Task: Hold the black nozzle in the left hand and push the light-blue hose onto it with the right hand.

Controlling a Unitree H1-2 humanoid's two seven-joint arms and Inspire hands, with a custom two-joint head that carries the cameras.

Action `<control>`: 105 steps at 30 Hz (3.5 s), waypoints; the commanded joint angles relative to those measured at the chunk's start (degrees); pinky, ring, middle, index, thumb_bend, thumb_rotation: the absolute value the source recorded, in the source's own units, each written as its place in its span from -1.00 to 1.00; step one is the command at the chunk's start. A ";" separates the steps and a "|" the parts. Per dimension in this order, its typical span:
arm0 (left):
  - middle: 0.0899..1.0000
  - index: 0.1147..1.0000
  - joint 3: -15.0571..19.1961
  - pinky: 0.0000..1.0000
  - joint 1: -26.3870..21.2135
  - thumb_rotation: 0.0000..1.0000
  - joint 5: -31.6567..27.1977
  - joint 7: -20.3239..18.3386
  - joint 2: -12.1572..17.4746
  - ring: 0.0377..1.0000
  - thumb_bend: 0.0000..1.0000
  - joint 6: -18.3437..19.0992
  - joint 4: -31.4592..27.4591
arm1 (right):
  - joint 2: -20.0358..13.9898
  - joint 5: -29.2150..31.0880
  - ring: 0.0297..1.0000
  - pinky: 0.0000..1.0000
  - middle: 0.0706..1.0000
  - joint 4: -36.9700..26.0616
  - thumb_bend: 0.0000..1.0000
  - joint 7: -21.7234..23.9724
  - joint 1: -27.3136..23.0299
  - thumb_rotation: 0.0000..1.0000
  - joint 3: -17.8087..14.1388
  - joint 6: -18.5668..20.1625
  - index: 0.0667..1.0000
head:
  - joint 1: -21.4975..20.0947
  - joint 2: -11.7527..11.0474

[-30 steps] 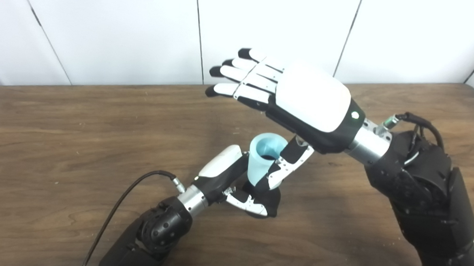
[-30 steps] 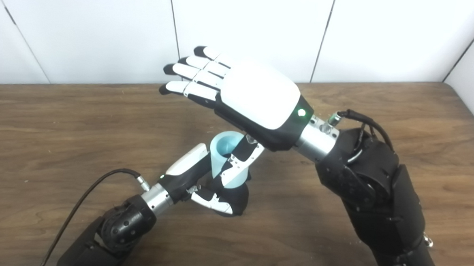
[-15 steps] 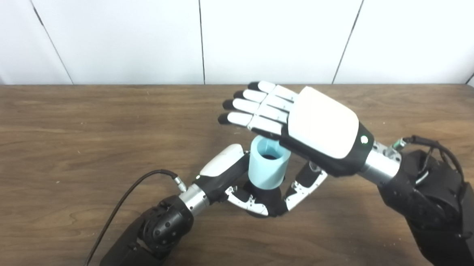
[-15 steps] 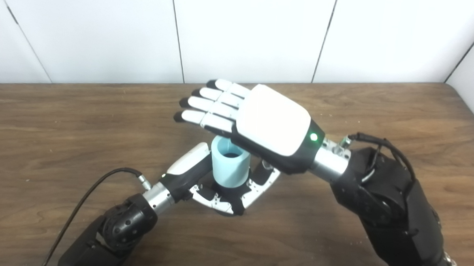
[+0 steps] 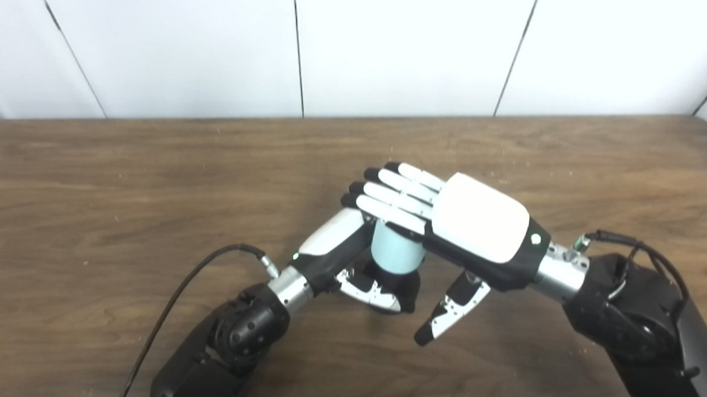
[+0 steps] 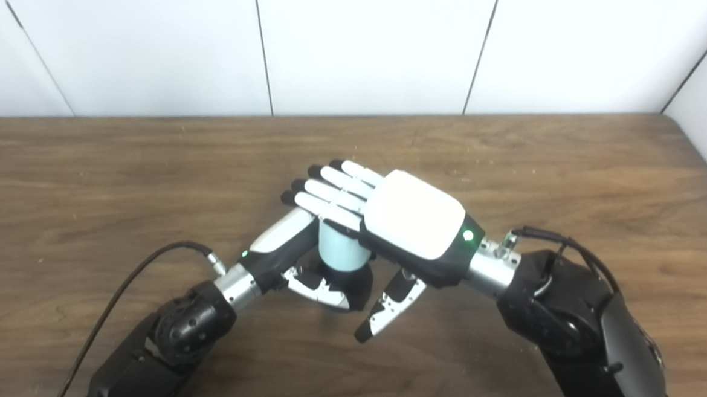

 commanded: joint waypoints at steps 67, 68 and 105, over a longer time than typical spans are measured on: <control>-0.10 -0.16 -1.25 0.67 1.32 -1.00 3.54 -4.61 2.05 0.29 0.04 7.24 0.94 | -4.61 -2.17 1.00 0.96 1.00 2.35 0.64 1.04 1.33 -0.03 9.46 0.24 1.00 | 0.24 0.64; -0.10 -0.16 -1.27 0.66 1.28 -1.00 3.58 -4.55 2.06 0.29 0.04 7.12 1.09 | -4.73 -1.89 1.00 0.96 1.00 2.37 0.64 1.19 1.23 -0.03 9.58 0.39 1.00 | 0.23 0.65; 0.19 -0.15 -1.76 0.55 1.19 -0.85 5.15 -4.18 2.55 0.34 0.03 6.01 0.77 | -7.52 -3.23 1.00 0.95 1.00 2.19 0.65 2.39 0.58 -0.04 14.07 1.34 1.00 | 0.33 1.02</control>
